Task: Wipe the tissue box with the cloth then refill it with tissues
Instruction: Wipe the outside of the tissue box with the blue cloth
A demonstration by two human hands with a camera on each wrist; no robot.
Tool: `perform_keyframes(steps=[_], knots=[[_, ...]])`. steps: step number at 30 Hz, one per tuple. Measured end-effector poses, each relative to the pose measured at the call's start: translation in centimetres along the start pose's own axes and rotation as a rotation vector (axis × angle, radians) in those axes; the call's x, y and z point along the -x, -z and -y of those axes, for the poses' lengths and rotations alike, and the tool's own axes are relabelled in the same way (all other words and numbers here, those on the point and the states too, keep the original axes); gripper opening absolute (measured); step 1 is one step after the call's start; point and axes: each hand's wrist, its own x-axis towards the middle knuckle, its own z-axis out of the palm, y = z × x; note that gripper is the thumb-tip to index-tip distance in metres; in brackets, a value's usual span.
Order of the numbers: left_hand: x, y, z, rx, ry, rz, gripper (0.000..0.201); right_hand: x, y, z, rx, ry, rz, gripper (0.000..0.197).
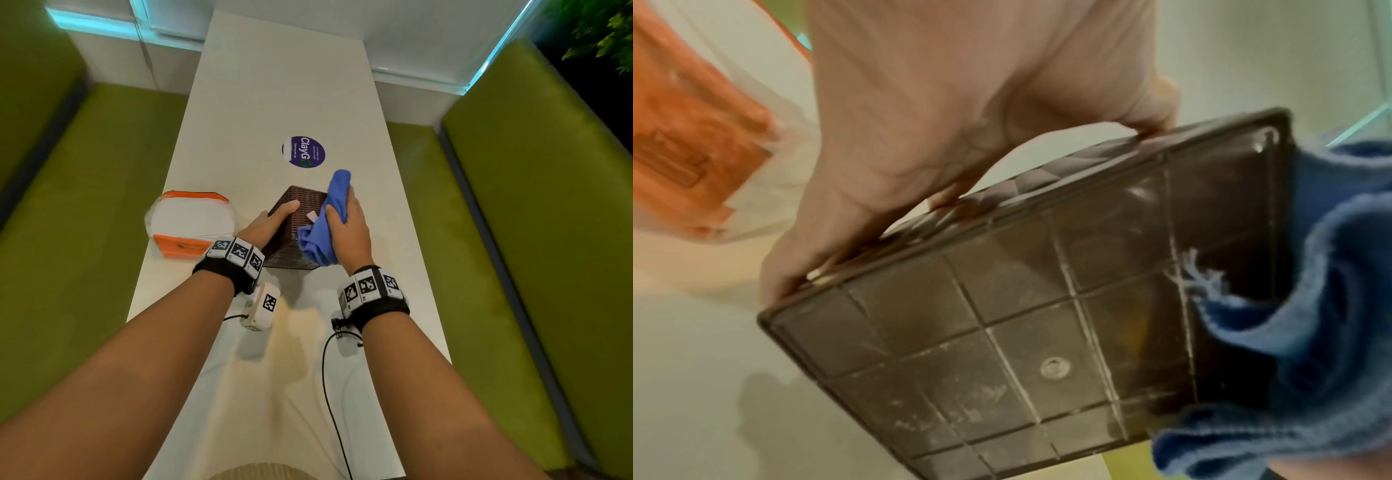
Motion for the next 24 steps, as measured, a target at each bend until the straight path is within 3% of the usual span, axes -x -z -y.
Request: perform_keyframes(steps=[2,5,10,12,14,17,19,22,24], knots=[[-2.3,1.1,1.4,0.052,0.031,0.074,0.112,-0.6,0.1,-0.3,-0.201,-0.200,-0.001,0.033],[-0.2,0.5,0.6,0.065,0.059,0.035,0.118,-1.3,0.4,-0.7,-0.349,-0.470,0.094,0.050],[6.4,-1.6,-2.4,-0.128,0.014,-0.163,0.149,-1.0,1.3,-1.1,-0.567,-0.491,0.164,0.046],[8.6,-2.1,-3.3,-0.249,-0.013,-0.210,0.152,-0.3,1.4,-1.9,-0.680,-0.489,0.185,0.039],[10.4,-2.4,-4.2,-0.332,-0.047,-0.184,0.127,0.5,1.5,-2.5,-0.797,-0.513,0.189,0.027],[11.1,-2.4,-4.4,-0.343,-0.103,-0.128,0.060,1.2,2.0,-3.4,-0.919,-0.565,0.187,0.040],[11.3,-2.2,-4.2,-0.305,-0.139,-0.123,0.036,1.5,2.4,-3.8,-0.977,-0.600,0.180,0.040],[11.2,-1.6,-3.5,-0.237,-0.198,-0.111,0.029,1.3,3.1,-3.5,-0.902,-0.590,0.161,0.021],[10.9,-1.2,-3.0,-0.177,-0.212,-0.085,0.057,0.7,3.3,-3.0,-0.825,-0.638,0.090,0.020]])
